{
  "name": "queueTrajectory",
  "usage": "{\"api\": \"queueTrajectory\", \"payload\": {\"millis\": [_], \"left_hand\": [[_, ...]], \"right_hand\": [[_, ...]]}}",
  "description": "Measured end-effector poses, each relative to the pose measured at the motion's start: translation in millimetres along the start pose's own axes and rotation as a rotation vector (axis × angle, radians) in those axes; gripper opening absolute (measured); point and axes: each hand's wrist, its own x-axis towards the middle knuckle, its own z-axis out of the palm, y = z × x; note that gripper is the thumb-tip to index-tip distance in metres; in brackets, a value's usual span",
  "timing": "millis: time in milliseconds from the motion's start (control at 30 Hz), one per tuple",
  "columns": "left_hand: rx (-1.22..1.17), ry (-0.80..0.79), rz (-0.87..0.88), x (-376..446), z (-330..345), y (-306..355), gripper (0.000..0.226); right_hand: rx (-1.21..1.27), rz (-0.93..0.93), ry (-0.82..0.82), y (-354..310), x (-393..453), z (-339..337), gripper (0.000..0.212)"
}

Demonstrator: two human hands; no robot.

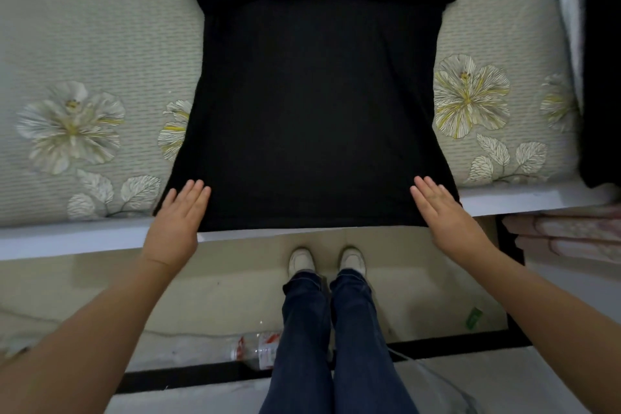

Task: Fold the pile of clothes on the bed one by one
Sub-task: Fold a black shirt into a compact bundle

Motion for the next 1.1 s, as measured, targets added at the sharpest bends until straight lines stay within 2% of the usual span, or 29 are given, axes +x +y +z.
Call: {"api": "queueTrajectory", "payload": {"millis": [200,300,367,467,567,633,767,967,1100], "left_hand": [[-0.037,-0.209,-0.057,-44,-14,18,0.067],[-0.023,-0.356,-0.123,-22,-40,-3,0.069],[-0.067,-0.256,-0.176,16,-60,-15,0.068],[-0.068,-0.122,-0.283,75,-95,-24,0.058],[-0.146,-0.023,-0.477,134,-127,-27,0.026],[-0.122,0.037,-0.526,169,-143,-31,0.016],[-0.071,0.103,-0.559,234,-162,-51,0.016],[0.077,0.091,-0.534,332,-169,-97,0.014],[0.075,0.159,-0.571,405,-156,-125,0.020]], "right_hand": [[-0.042,0.010,-0.220,-15,-35,-33,0.080],[-0.082,-0.026,-0.157,-4,-14,-57,0.070],[-0.091,0.002,-0.147,15,14,-75,0.068],[-0.009,0.171,-0.181,46,67,-108,0.059],[-0.046,0.249,-0.075,66,124,-139,0.049],[-0.042,0.298,-0.048,77,161,-154,0.048],[0.018,0.387,-0.054,101,233,-176,0.049],[0.019,0.421,-0.046,150,339,-186,0.033],[-0.103,0.447,0.065,181,406,-171,0.034]]}}
